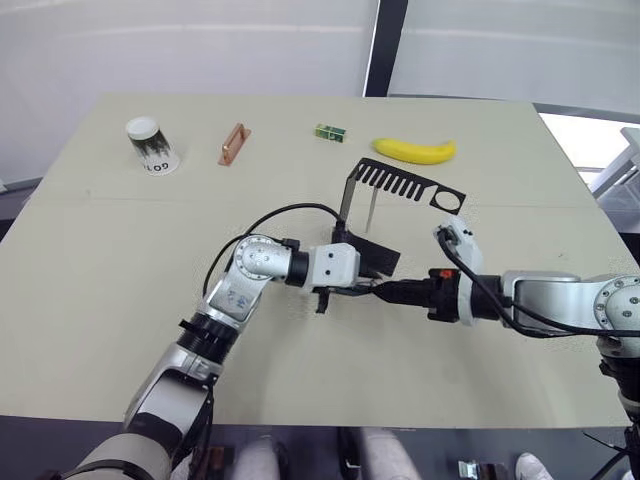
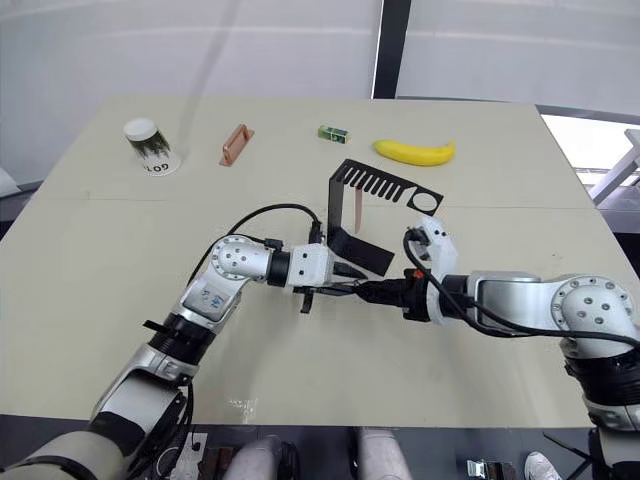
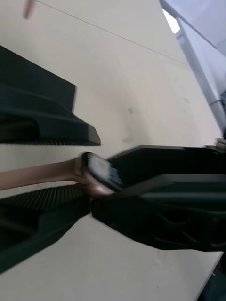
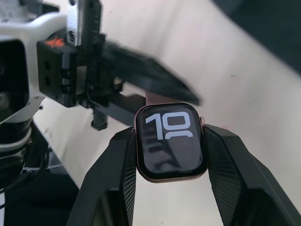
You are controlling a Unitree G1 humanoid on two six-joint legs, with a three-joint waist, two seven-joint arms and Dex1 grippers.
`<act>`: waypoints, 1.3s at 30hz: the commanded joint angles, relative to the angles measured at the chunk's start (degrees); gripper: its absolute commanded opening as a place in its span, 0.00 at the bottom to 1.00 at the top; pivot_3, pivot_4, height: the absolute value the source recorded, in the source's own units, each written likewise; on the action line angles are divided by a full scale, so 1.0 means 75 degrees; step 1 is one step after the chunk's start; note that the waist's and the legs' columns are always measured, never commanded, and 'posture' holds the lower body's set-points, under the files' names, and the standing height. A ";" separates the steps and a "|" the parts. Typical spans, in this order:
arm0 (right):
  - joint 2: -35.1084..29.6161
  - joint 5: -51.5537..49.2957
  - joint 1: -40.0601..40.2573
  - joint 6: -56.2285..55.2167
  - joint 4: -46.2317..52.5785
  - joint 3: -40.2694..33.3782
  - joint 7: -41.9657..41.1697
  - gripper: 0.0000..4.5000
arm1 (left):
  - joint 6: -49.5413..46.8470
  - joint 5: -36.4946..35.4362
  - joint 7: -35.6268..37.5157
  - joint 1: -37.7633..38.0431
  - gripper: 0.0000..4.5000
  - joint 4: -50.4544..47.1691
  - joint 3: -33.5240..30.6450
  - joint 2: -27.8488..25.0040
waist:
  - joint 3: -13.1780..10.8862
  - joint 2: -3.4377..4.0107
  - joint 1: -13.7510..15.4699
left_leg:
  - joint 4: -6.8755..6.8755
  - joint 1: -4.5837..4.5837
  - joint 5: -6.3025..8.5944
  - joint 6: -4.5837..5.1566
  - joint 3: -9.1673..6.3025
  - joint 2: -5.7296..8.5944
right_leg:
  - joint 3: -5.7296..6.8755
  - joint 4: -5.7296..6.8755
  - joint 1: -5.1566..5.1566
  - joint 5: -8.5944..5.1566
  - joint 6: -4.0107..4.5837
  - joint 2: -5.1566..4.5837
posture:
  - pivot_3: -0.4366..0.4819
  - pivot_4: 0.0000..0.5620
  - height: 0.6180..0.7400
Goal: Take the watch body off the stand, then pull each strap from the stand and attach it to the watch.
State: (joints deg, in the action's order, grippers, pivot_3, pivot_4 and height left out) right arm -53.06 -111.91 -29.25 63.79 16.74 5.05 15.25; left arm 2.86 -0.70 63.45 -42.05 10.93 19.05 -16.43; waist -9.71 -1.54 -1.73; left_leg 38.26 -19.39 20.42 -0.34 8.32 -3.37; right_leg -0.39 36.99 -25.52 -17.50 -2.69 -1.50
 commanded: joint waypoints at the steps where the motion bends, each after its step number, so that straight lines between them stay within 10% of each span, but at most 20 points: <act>1: -0.0293 0.0348 -0.0124 0.0117 0.0473 -0.0167 -0.0409 0.36 | -0.0479 -0.0602 0.0464 0.0039 0.65 -0.0951 -0.0301 -0.0503 | 0.0000 0.0000 -0.0017 | 0.0000 0.0000 0.0000 0.0000 0.0000 -0.0001 | -0.0001 0.0003 0.0000 0.0000 0.0000 0.0001 | 0.48 0.27 1.00; 5: -0.0754 0.1609 0.0000 0.0443 0.1239 -0.0353 -0.1490 0.36 | -0.1337 -0.1271 0.0959 0.0200 1.00 -0.1488 -0.0559 -0.1209 | 0.0001 0.0003 -0.0031 | -0.0001 0.0007 -0.0001 -0.0003 0.0002 -0.0005 | -0.0003 0.0008 -0.0003 -0.0001 0.0003 0.0003 | 0.48 0.27 1.00; 22: -0.1827 1.0192 0.2774 -0.5143 0.2902 -0.0369 -0.7903 0.36 | -0.3073 -0.3328 0.2390 0.0409 1.00 -0.1940 -0.1217 -0.2279 | 0.0000 0.0001 0.0010 | 0.0018 -0.0005 0.0002 -0.0002 -0.0005 0.0003 | 0.0009 0.0000 0.0000 0.0000 0.0001 0.0007 | 0.48 0.27 1.00; 39: -0.0001 1.1028 0.2354 -0.5460 0.2267 0.0246 -0.8716 0.36 | -0.3335 -0.3346 0.2163 0.1354 1.00 -0.2451 -0.1749 -0.3331 | -0.0001 -0.0001 -0.0030 | 0.0064 0.0014 0.0012 -0.0008 0.0002 0.0000 | 0.0001 0.0055 0.0001 -0.0009 0.0015 0.0009 | 0.48 0.27 1.00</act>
State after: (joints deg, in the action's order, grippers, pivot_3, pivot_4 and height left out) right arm -54.30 -30.04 -10.89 22.51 33.46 5.20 -50.13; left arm -22.49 -25.47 79.53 -32.54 -5.70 8.15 -39.79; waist -9.72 -1.55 -1.96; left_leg 38.76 -19.27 20.52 -0.42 8.34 -3.39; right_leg -0.39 37.42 -25.52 -17.58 -2.55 -1.42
